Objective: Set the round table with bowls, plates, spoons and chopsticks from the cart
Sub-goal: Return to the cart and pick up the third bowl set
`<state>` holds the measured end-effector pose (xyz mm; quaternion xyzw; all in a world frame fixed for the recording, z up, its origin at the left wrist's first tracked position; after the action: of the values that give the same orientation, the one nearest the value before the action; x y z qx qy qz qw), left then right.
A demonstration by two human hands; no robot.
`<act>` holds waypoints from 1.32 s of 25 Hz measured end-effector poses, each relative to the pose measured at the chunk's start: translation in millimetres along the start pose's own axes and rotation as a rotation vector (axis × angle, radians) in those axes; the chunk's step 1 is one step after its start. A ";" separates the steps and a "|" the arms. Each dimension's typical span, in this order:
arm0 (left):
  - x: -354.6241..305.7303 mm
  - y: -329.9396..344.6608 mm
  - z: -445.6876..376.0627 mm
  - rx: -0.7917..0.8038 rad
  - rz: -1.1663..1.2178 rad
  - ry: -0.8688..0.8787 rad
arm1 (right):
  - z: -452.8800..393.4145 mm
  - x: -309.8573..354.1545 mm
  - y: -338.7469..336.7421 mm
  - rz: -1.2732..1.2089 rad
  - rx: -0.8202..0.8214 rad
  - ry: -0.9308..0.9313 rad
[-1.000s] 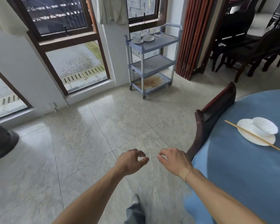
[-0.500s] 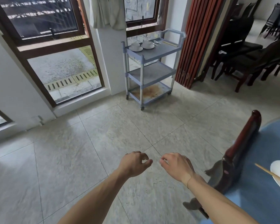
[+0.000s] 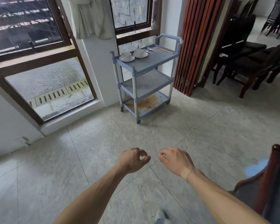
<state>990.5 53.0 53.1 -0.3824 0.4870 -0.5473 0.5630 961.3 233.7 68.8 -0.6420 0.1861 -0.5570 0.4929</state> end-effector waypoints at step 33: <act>165.2 -185.3 -627.6 -0.102 0.099 0.007 | -630.1 -105.8 -179.5 -0.028 -0.039 0.032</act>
<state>326.2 -66.2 63.9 -0.3841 0.5346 -0.4945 0.5676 306.6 128.8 96.3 -0.6450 0.1959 -0.5702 0.4695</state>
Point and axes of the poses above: each hand's wrist, its own z-axis away from the middle knuckle, its own y-axis out of the palm, x = y × z, the point moved 5 cm from there along -z, towards the middle knuckle, and after that the axes turned 15 degrees about -z, right-handed, at the moved point
